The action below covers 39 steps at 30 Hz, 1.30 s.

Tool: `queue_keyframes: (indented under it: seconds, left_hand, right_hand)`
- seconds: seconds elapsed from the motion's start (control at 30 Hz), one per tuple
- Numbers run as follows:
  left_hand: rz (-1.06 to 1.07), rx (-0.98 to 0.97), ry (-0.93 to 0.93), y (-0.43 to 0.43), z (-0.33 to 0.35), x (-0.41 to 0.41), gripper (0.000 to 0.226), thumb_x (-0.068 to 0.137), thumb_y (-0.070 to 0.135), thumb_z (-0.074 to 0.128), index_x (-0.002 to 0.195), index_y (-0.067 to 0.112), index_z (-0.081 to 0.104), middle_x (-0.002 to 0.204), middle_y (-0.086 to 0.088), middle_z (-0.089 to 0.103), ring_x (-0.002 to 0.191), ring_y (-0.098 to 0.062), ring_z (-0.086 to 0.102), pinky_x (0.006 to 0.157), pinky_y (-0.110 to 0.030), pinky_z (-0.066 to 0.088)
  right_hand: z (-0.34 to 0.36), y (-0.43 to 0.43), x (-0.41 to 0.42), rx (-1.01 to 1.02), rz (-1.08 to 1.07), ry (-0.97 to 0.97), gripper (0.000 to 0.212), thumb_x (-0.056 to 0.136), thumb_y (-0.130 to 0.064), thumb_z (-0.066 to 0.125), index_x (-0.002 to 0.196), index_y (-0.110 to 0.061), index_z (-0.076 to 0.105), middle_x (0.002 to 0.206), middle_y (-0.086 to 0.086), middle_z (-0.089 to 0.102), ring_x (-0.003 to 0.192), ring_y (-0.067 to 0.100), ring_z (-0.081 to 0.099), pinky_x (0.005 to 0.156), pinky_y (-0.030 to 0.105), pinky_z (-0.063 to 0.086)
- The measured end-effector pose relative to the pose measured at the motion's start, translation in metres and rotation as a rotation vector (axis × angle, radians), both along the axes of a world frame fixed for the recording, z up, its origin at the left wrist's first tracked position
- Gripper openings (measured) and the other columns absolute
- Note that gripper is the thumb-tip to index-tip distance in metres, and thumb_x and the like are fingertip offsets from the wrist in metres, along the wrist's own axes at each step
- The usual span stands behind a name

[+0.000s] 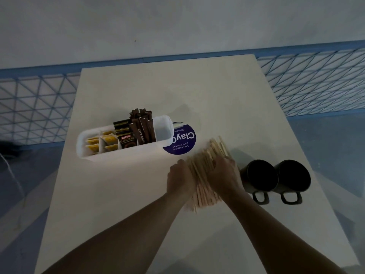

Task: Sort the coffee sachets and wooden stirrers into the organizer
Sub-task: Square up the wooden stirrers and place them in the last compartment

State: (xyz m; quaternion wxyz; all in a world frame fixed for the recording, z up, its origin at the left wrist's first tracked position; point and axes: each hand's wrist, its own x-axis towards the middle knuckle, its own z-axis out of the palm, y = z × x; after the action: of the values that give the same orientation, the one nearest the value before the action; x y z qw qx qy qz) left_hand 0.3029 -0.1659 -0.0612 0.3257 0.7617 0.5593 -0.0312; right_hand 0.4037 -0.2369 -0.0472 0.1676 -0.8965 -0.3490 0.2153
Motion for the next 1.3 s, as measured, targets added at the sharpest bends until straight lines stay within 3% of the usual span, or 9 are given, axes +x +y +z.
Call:
queue_keyframes:
  seconds: [0.27,0.4,0.53,0.63,0.77,0.87,0.93,1.1,1.3]
  left_hand:
    - [-0.067,0.005,-0.008,0.007,0.007,-0.002,0.015,0.094,0.01,0.047,0.094,0.008,0.062,0.095,-0.007,0.066,0.093,-0.028,0.064,0.073,-0.03,0.049]
    - [-0.078,0.032,-0.023,0.006,0.012,-0.006,0.021,0.096,0.01,0.044,0.096,0.006,0.065,0.096,-0.008,0.067,0.096,-0.028,0.064,0.075,-0.029,0.047]
    - [-0.077,0.01,-0.056,0.007,0.012,-0.01,0.022,0.101,0.014,0.045,0.095,0.007,0.065,0.081,0.003,0.056,0.082,-0.016,0.06,0.07,-0.021,0.04]
    - [-0.097,-0.023,-0.038,0.011,0.012,-0.011,0.02,0.098,0.007,0.044,0.098,0.005,0.064,0.089,-0.002,0.058,0.091,-0.022,0.062,0.074,-0.026,0.046]
    - [-0.082,-0.081,-0.036,0.018,0.009,-0.015,0.022,0.097,0.012,0.045,0.11,0.0,0.06,0.105,-0.013,0.061,0.09,-0.023,0.059,0.072,-0.028,0.05]
    - [-0.05,-0.151,-0.106,0.024,0.017,-0.016,0.019,0.099,0.015,0.047,0.102,0.001,0.06,0.096,-0.012,0.062,0.074,-0.017,0.054,0.052,-0.019,0.035]
    - [-0.042,-0.214,-0.171,0.027,0.026,-0.017,0.017,0.099,0.015,0.047,0.093,0.005,0.059,0.082,-0.004,0.06,0.068,-0.014,0.054,0.052,-0.02,0.037]
    - [0.058,-0.381,-0.289,0.035,0.039,-0.014,0.017,0.097,0.011,0.045,0.104,0.01,0.06,0.099,-0.011,0.064,0.093,-0.028,0.063,0.086,-0.045,0.055]
    - [0.193,-0.559,-0.515,0.044,0.064,-0.004,0.022,0.101,0.006,0.042,0.106,0.004,0.063,0.085,-0.008,0.061,0.076,-0.016,0.058,0.073,-0.03,0.053]
  right_hand:
    - [0.004,0.003,-0.003,0.014,-0.061,-0.022,0.035,0.095,-0.004,0.048,0.064,-0.021,0.045,0.055,-0.006,0.046,0.044,0.002,0.039,0.039,0.012,0.024]
    - [0.003,0.002,-0.002,0.058,-0.05,-0.028,0.029,0.092,-0.004,0.05,0.066,-0.016,0.052,0.055,-0.005,0.048,0.045,0.005,0.039,0.041,0.012,0.024]
    - [0.001,0.003,0.001,0.086,-0.043,-0.009,0.02,0.092,-0.008,0.05,0.074,-0.012,0.058,0.063,0.0,0.055,0.053,0.011,0.047,0.046,0.02,0.03]
    - [0.0,0.002,0.001,0.086,-0.024,0.014,0.022,0.094,-0.01,0.048,0.074,-0.016,0.051,0.065,-0.002,0.051,0.057,0.014,0.047,0.051,0.022,0.031]
    - [0.002,0.003,0.001,0.059,-0.023,0.04,0.015,0.097,-0.014,0.043,0.09,-0.01,0.056,0.093,0.009,0.056,0.083,0.024,0.054,0.069,0.033,0.046]
    - [0.007,0.004,0.0,0.032,-0.044,0.056,0.023,0.1,-0.015,0.04,0.115,-0.004,0.055,0.116,0.014,0.05,0.103,0.028,0.052,0.088,0.044,0.051]
    - [0.01,0.005,0.0,0.049,-0.066,0.071,0.025,0.1,-0.014,0.041,0.119,-0.004,0.053,0.119,0.014,0.048,0.102,0.028,0.052,0.086,0.044,0.052]
    - [0.013,0.015,0.005,0.096,-0.094,0.095,0.021,0.098,-0.011,0.042,0.113,-0.007,0.056,0.106,0.011,0.057,0.089,0.024,0.056,0.072,0.036,0.048]
    - [0.026,0.027,0.008,0.131,-0.109,0.219,0.021,0.092,-0.003,0.045,0.102,-0.016,0.058,0.089,-0.001,0.062,0.084,0.019,0.062,0.071,0.038,0.055]
